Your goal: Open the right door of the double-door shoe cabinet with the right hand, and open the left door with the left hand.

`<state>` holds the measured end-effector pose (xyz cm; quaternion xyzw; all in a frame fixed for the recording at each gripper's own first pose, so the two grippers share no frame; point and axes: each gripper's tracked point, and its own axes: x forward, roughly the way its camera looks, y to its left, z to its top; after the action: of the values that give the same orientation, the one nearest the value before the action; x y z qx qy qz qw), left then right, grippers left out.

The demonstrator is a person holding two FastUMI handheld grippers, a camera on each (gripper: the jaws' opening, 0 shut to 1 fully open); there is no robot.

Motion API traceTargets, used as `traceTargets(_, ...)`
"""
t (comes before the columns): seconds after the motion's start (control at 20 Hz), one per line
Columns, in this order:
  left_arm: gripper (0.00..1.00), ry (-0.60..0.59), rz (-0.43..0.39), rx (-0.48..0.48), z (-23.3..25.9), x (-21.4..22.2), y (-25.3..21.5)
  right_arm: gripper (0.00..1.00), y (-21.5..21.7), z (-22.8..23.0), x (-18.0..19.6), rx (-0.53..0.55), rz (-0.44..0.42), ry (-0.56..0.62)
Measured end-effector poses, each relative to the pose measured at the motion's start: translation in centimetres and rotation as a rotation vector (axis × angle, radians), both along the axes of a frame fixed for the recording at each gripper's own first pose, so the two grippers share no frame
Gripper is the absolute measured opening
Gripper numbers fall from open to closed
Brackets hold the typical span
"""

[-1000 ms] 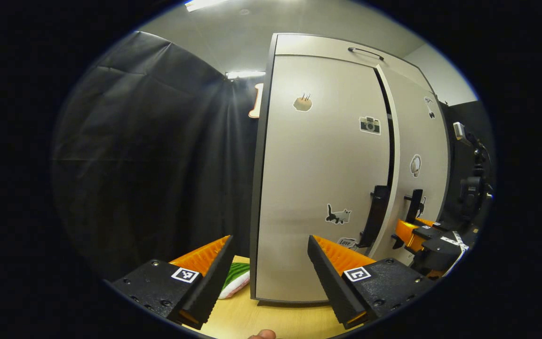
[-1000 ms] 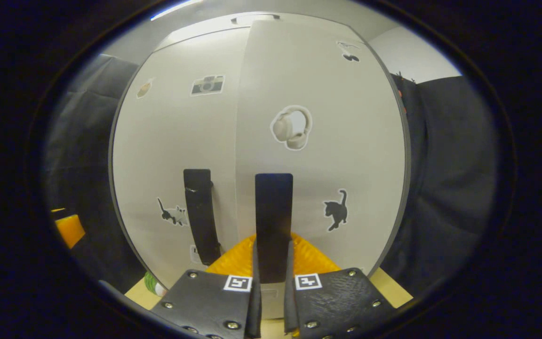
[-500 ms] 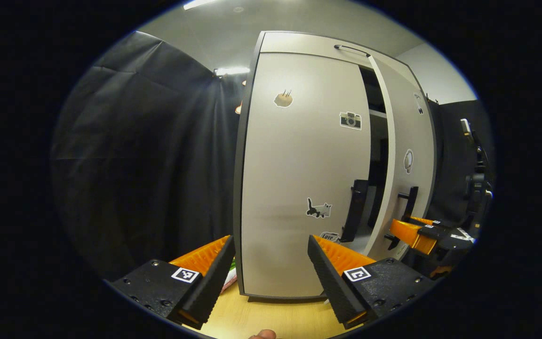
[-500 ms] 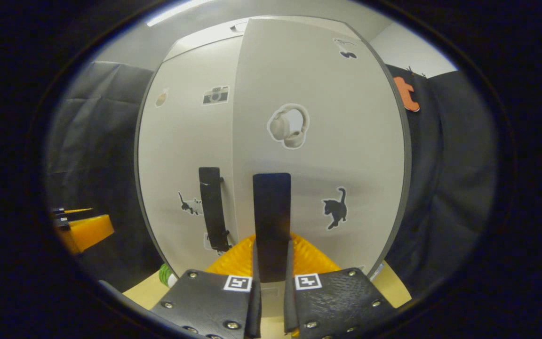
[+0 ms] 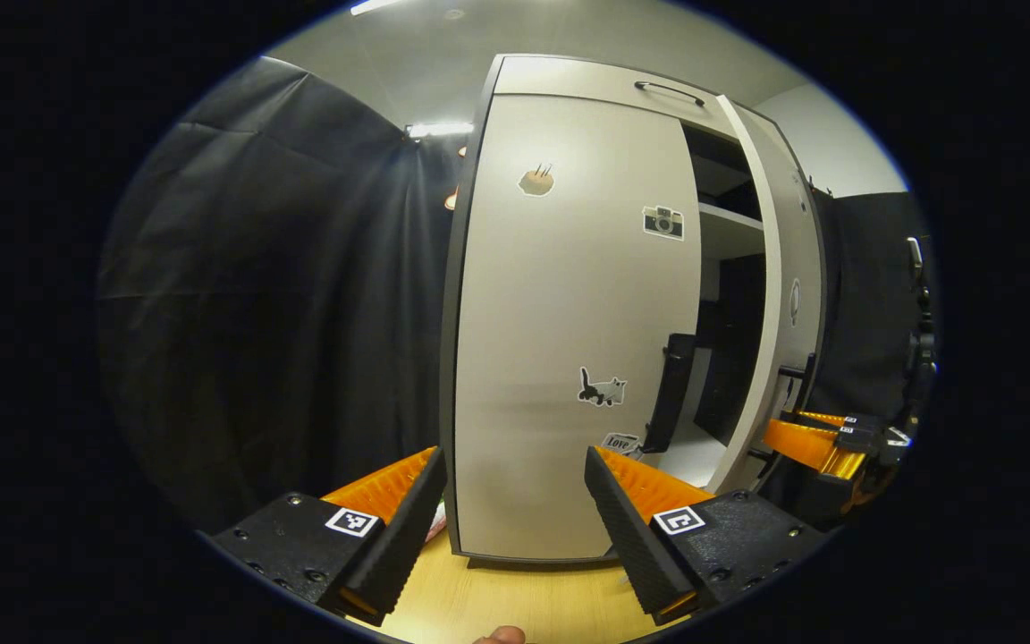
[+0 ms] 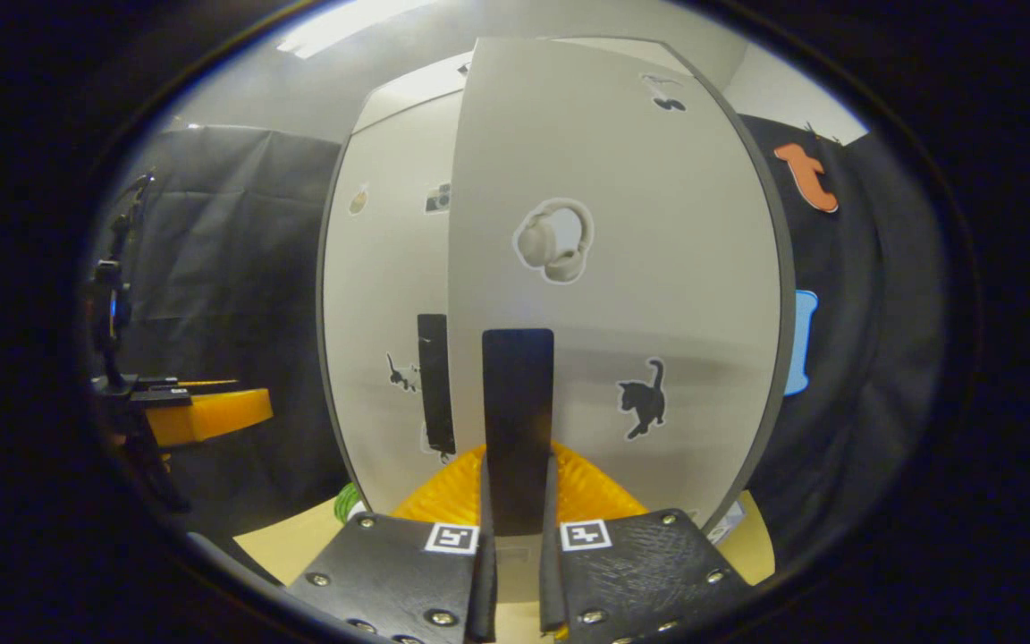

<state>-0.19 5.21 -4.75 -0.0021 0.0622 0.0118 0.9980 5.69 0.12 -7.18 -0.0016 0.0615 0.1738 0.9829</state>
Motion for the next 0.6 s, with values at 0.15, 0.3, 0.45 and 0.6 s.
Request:
traceTargets(0.15, 0.96, -0.018, 0.006, 0.015, 0.4, 0.1, 0.0, 0.19, -0.3, 0.0, -0.6, 0.013, 0.045, 0.008)
traceTargets(0.3, 0.96, -0.021, 0.008, 0.016, 0.4, 0.0, 0.1, 0.19, -0.4, 0.1, -0.9, 0.006, 0.087, 0.018)
traceTargets(0.45, 0.96, -0.019, -0.003, 0.004, 0.4, -0.2, 0.0, 0.19, -0.5, 0.1, -1.2, 0.019, 0.106, 0.028)
traceTargets(0.6, 0.96, -0.020, -0.017, 0.003, 0.5, -0.8, -0.7, 0.19, -0.6, 0.4, -1.3, 0.024, 0.115, 0.033)
